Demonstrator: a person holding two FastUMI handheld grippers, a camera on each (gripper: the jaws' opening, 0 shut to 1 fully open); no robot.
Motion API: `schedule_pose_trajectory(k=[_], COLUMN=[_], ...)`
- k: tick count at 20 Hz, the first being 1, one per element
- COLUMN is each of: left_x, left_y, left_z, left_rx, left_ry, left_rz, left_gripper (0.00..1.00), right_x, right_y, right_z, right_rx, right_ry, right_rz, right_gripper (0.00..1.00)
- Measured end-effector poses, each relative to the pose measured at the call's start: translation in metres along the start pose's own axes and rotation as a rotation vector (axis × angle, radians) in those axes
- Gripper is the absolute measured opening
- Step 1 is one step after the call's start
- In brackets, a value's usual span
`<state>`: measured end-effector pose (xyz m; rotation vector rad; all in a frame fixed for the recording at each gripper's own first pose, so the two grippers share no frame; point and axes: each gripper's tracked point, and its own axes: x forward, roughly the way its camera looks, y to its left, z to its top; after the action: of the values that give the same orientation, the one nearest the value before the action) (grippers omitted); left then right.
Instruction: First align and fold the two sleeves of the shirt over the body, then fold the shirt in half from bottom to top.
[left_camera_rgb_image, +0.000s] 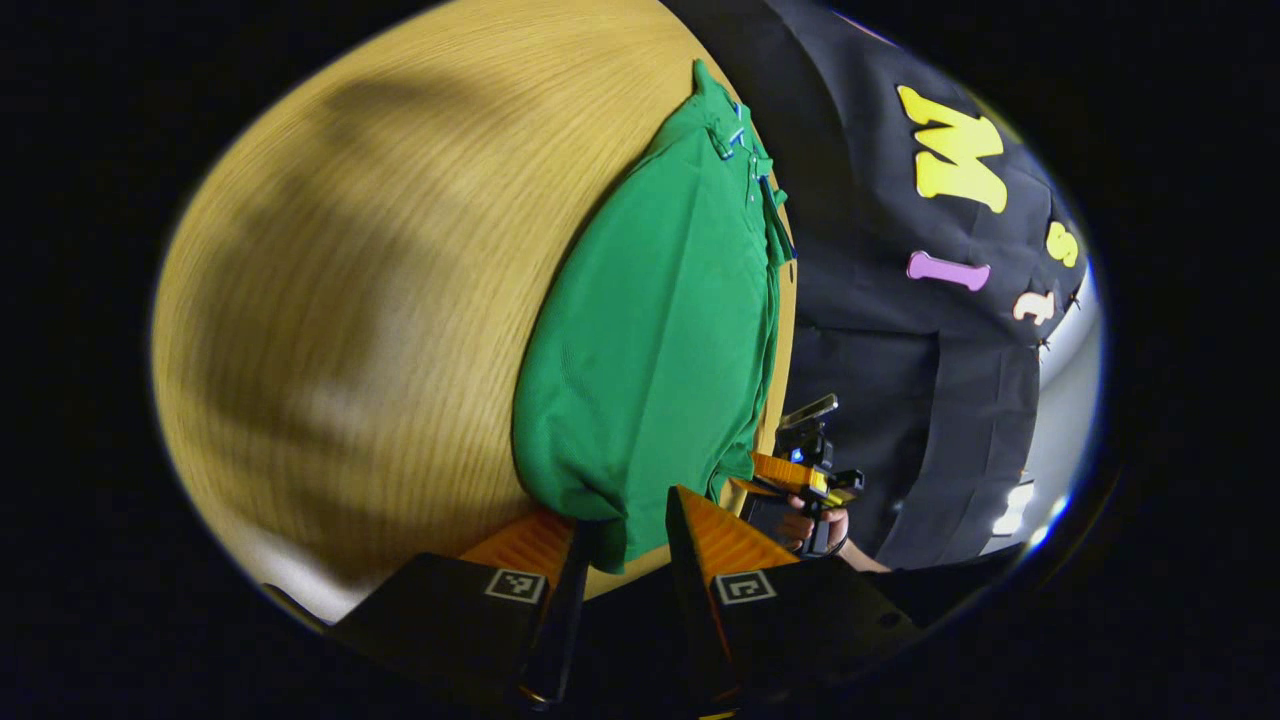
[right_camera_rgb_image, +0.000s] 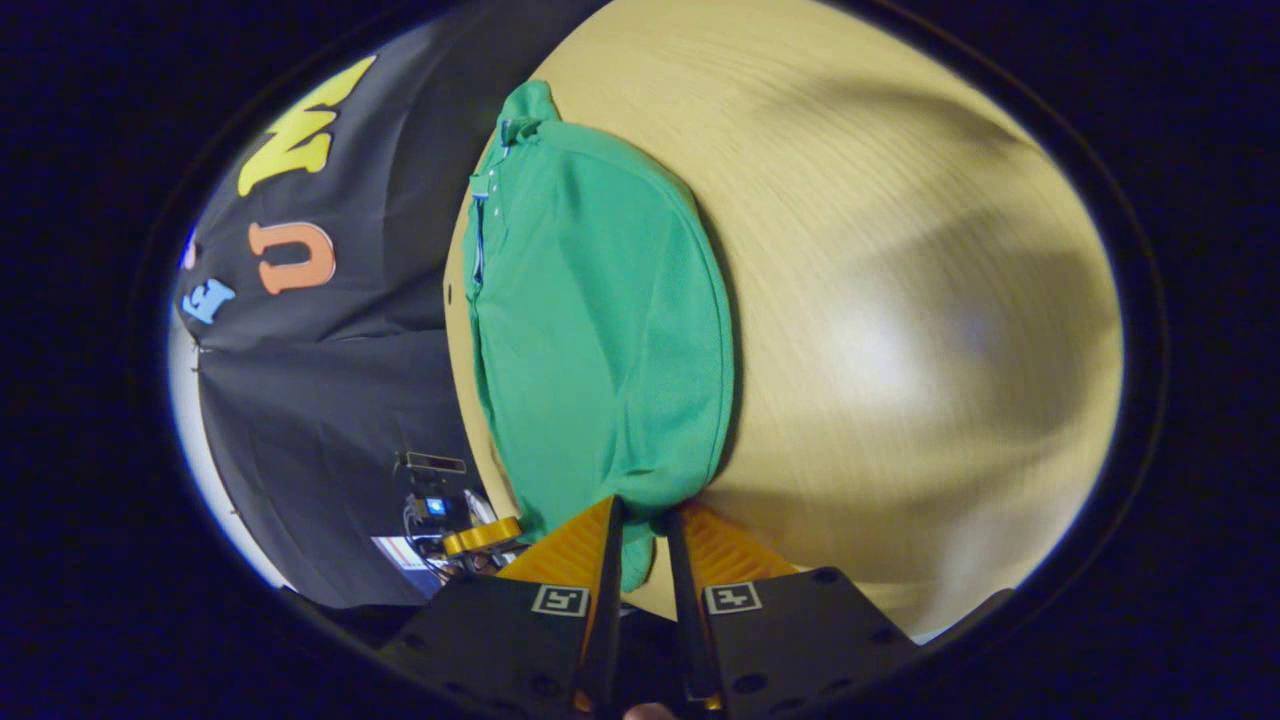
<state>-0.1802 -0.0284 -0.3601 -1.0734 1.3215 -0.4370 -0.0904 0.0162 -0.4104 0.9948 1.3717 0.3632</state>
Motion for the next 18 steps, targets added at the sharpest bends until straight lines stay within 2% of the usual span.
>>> schedule_pose_trajectory(k=[1, 2, 3, 5, 11, 12, 13, 15, 16, 17, 18], left_x=[0.005, 0.007, 0.005, 0.006, 0.002, 0.001, -0.001, -0.007, -0.008, -0.011, -0.012], left_y=[0.006, 0.007, 0.006, 0.001, -0.033, -0.039, -0.042, -0.044, -0.046, -0.050, -0.054], left_z=[0.002, 0.006, 0.007, 0.008, 0.024, 0.025, 0.025, 0.028, 0.029, 0.033, 0.039], left_rx=[-0.011, -0.025, -0.025, -0.020, 0.058, 0.064, 0.079, 0.120, 0.144, 0.168, 0.190], left_ry=[-0.012, -0.026, -0.039, -0.047, -0.115, -0.118, -0.120, -0.126, -0.132, -0.144, -0.159], left_rz=[0.023, 0.030, 0.037, 0.033, -0.004, -0.003, 0.009, 0.055, 0.073, 0.093, 0.107], left_gripper=[0.45, 0.34, 0.13, 0.07, 0.04, 0.04, 0.04, 0.04, 0.04, 0.04, 0.04], right_x=[0.005, 0.008, 0.005, 0.003, -0.018, -0.022, -0.027, -0.039, -0.045, -0.052, -0.058], right_y=[-0.002, -0.005, -0.005, -0.001, 0.028, 0.034, 0.039, 0.054, 0.063, 0.071, 0.080], right_z=[0.000, 0.002, 0.002, 0.003, 0.002, 0.003, 0.003, 0.007, 0.008, 0.012, 0.016], right_rx=[0.006, 0.017, 0.031, 0.045, 0.041, 0.040, 0.036, 0.031, 0.025, 0.016, 0.008], right_ry=[-0.007, -0.020, -0.020, -0.021, -0.051, -0.057, -0.066, -0.083, -0.093, -0.105, -0.119], right_rz=[-0.002, -0.008, -0.002, 0.007, 0.098, 0.112, 0.122, 0.156, 0.174, 0.190, 0.206], right_gripper=[0.23, 0.13, 0.02, 0.05, 0.04, 0.00, 0.04, 0.04, 0.00, 0.04, 0.04])
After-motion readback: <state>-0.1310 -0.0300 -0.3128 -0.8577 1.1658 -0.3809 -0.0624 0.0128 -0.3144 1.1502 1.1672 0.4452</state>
